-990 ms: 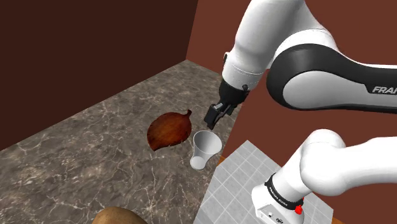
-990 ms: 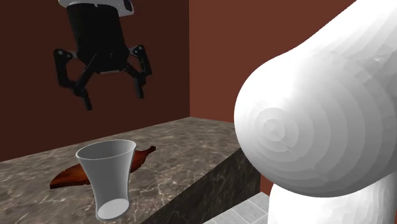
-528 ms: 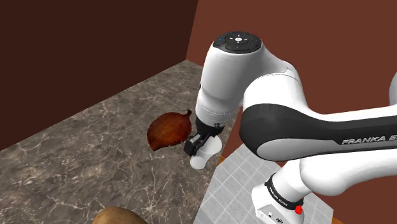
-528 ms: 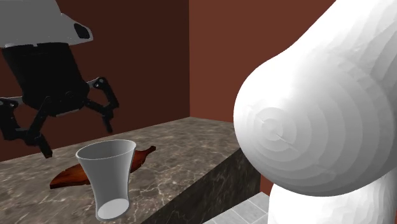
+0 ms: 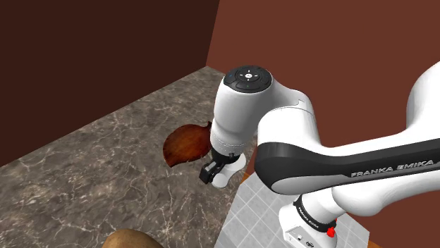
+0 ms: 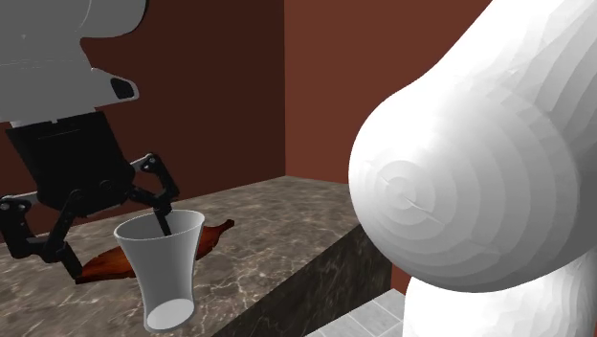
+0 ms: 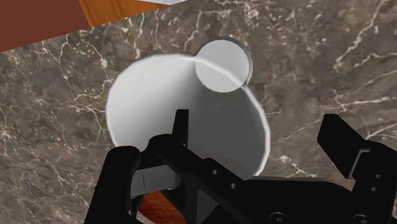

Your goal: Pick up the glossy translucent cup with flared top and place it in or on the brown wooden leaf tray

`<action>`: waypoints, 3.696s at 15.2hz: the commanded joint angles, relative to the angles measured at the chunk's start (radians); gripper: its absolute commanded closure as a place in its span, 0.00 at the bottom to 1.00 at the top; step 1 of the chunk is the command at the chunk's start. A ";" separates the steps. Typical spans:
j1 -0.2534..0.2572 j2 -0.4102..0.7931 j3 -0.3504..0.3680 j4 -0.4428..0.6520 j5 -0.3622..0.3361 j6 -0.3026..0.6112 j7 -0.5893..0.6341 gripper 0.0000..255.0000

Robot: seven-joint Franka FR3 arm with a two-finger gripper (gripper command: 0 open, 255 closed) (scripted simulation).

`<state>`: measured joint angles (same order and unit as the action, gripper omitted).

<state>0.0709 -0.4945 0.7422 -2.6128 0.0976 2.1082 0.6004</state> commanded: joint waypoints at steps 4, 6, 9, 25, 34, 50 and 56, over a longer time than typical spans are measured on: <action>-0.003 0.008 0.005 -0.011 -0.002 0.019 0.004 0.00; -0.003 0.008 0.005 -0.011 -0.002 0.019 0.004 0.00; -0.003 0.008 0.005 -0.010 -0.002 0.019 0.004 1.00; 0.015 -0.051 -0.039 0.044 0.008 -0.089 -0.032 1.00; 0.025 -0.102 -0.086 0.128 0.005 -0.220 -0.067 1.00; -0.187 0.277 -0.099 0.515 -0.237 -0.252 -0.119 1.00; -0.217 0.415 -0.093 0.618 -0.323 -0.245 -0.102 1.00</action>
<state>-0.1454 -0.0828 0.6496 -1.9875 -0.2224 1.8525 0.4965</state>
